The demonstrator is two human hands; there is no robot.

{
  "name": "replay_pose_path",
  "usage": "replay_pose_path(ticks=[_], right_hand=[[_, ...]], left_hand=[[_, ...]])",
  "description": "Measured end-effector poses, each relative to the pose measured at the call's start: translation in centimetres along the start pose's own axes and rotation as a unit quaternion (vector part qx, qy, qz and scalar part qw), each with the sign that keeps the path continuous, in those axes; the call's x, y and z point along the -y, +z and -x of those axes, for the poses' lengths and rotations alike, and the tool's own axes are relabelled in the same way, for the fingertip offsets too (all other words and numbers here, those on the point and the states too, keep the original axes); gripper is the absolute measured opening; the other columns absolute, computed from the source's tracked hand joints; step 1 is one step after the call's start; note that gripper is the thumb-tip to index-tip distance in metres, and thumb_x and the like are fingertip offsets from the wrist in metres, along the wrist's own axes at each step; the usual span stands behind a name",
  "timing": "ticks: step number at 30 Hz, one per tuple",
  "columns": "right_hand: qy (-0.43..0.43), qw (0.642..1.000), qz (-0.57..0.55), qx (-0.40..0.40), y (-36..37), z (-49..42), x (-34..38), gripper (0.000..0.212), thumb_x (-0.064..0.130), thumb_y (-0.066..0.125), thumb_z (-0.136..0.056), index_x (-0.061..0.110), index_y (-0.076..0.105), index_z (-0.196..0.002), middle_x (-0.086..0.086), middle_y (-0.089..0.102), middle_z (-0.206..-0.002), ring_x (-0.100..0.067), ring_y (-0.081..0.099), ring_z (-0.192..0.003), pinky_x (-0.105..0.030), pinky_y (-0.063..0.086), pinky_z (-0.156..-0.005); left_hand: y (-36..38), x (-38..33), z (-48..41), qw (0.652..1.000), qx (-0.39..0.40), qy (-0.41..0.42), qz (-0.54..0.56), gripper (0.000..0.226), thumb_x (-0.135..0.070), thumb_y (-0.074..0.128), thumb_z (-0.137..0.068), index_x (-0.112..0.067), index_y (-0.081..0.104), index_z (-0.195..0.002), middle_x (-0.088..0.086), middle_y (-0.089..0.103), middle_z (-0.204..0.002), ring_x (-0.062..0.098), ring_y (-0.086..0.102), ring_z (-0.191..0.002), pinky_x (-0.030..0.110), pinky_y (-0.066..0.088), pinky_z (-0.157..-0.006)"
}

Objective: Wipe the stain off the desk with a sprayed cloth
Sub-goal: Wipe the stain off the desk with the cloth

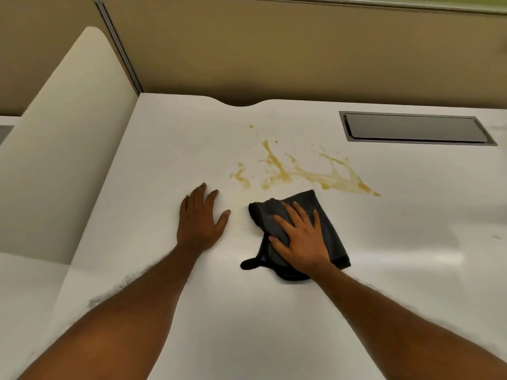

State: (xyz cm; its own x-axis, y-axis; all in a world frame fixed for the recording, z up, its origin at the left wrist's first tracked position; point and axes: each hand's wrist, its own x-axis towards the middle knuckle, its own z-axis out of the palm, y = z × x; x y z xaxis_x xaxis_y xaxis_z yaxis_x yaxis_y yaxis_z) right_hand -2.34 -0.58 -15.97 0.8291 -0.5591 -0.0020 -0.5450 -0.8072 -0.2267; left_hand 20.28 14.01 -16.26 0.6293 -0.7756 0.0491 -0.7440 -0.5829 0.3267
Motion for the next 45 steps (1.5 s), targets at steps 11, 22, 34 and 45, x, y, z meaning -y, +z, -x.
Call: replay_pose_path(ticks=[11,22,34,45], right_hand=[[0.130,0.991,0.028,0.012,0.1,-7.2,1.7,0.075,0.075,0.023,-0.084,0.041,0.021,-0.150,-0.004,0.011,-0.163,-0.030,-0.003,-0.150,-0.068,-0.008,-0.110],[0.081,0.996,0.007,-0.030,0.2,-9.5,1.3,0.060,0.057,0.033,-0.090,0.032,0.037,-0.144,-0.004,0.027,-0.159,-0.024,0.011,-0.150,-0.064,0.000,-0.116],[-0.041,0.997,-0.048,-0.052,0.6,-12.9,2.1,0.057,0.055,0.037,-0.084,0.029,0.056,-0.131,-0.003,0.044,-0.148,-0.027,0.030,-0.143,-0.065,0.008,-0.114],[0.024,0.996,0.060,0.065,0.6,-20.7,6.2,0.081,0.086,0.016,-0.079,0.049,0.007,-0.150,-0.006,-0.004,-0.164,-0.038,-0.011,-0.148,-0.076,-0.011,-0.105]], left_hand=[[1.0,0.6,-0.3,0.999,-0.035,0.007,-0.024,0.063,-0.055,0.038,-0.090,-0.021,0.046,-0.141,0.008,0.037,-0.154,0.027,0.031,-0.144,0.054,0.013,-0.120],[0.6,0.6,-0.3,1.000,-0.023,-0.009,-0.017,0.060,-0.054,0.038,-0.092,-0.024,0.044,-0.143,0.003,0.033,-0.158,0.028,0.023,-0.148,0.051,0.013,-0.122],[0.5,0.6,-0.3,0.999,-0.035,-0.014,0.036,0.064,-0.047,0.041,-0.090,-0.018,0.037,-0.147,0.004,0.035,-0.157,0.026,0.022,-0.149,0.050,0.013,-0.123],[0.3,0.4,-0.7,0.997,-0.051,-0.005,0.057,0.066,-0.050,0.038,-0.092,-0.016,0.032,-0.148,0.005,0.034,-0.157,0.026,0.023,-0.149,0.049,0.014,-0.123]])
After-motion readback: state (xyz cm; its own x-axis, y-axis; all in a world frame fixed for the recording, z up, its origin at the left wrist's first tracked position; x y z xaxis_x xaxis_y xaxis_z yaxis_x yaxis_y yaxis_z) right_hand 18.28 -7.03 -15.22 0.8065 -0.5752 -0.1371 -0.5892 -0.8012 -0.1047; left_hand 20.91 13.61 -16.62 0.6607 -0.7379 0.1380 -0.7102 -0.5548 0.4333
